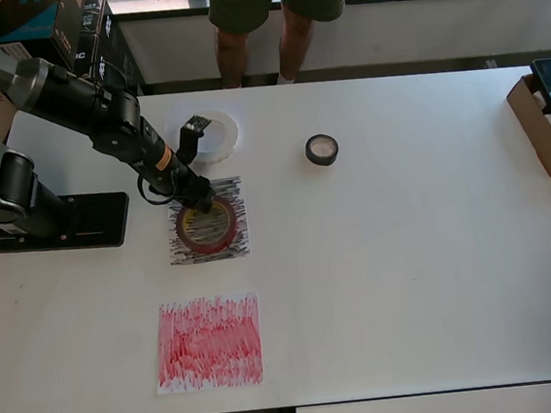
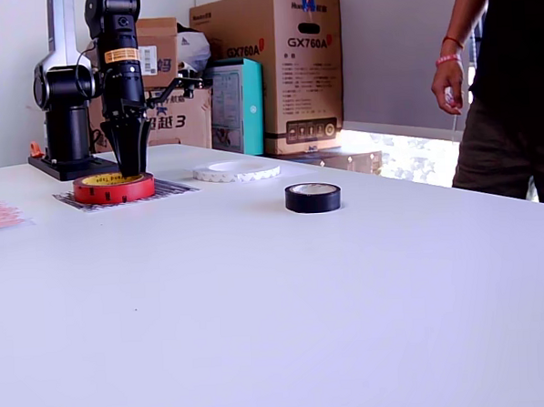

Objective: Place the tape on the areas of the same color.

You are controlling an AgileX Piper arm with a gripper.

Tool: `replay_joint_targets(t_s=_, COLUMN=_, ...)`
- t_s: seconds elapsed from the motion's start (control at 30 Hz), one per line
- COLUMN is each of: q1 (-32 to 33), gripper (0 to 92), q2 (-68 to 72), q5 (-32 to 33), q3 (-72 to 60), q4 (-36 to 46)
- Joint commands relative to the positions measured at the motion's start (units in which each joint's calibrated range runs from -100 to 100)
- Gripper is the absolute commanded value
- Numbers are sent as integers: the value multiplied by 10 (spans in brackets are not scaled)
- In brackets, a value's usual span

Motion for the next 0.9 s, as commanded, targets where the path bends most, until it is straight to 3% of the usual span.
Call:
replay_joint_targets(t_s=0.0, q1=-1, gripper=544, q2=4, q5=-2, q3=2, q4=-4)
replay_joint_targets(t_s=0.17, q1=-1, gripper=311, q2=4, q5=3, q3=2, q4=-3)
replay_joint_targets(t_s=0.3, q1=-1, gripper=207, q2=4, q5=3, q3=2, q4=-3)
replay_joint_targets(t_s=0.87, q1=-32, gripper=192, q2=2, q5=-2, q3=1, q4=0)
